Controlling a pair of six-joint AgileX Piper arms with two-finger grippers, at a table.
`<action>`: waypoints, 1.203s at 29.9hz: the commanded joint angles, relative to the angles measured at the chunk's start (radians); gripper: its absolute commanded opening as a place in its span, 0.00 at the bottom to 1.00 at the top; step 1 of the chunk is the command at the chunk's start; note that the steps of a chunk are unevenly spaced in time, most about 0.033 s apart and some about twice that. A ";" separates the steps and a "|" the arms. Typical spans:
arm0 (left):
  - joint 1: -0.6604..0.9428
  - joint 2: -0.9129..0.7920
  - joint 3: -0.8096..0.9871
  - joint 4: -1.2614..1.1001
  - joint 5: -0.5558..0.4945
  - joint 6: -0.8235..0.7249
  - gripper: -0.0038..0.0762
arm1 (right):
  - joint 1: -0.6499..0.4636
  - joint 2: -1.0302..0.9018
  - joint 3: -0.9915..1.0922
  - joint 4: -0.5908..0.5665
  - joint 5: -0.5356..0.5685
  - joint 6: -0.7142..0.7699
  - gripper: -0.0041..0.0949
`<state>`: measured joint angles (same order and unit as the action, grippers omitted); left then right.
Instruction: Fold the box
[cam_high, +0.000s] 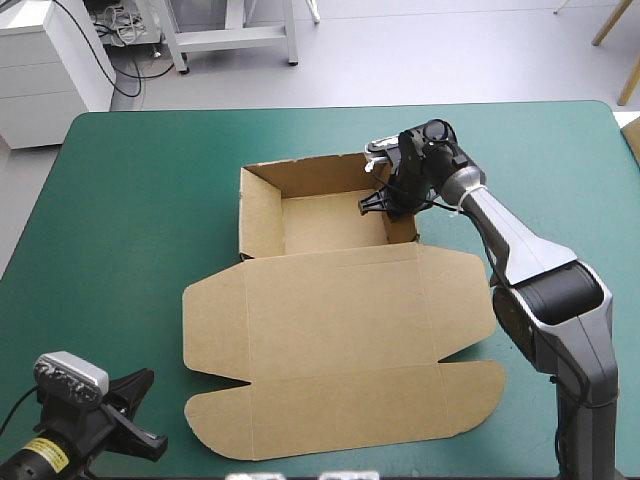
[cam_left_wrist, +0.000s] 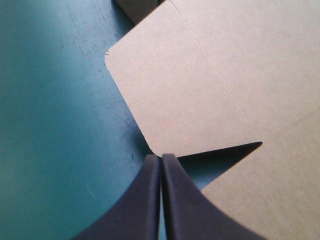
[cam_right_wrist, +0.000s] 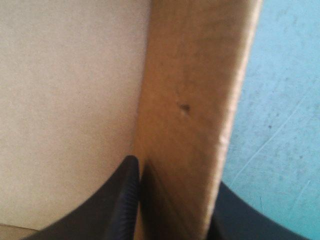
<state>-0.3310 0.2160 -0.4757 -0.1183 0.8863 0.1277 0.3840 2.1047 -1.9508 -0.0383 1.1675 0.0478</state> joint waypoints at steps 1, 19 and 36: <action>0.002 -0.019 -0.021 -0.016 -0.081 -0.009 0.04 | -0.009 -0.059 -0.023 -0.033 -0.025 -0.007 0.09; 0.002 -0.022 -0.020 -0.018 -0.082 -0.009 0.04 | -0.257 -0.059 -0.023 -0.146 0.002 -0.055 0.02; 0.002 -0.022 -0.012 -0.020 -0.099 -0.007 0.04 | -0.748 -0.059 -0.023 -0.135 0.002 -0.125 0.02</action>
<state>-0.3310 0.1831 -0.4696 -0.1212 0.8703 0.1277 -0.3027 2.1047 -1.9508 -0.1040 1.1866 -0.0547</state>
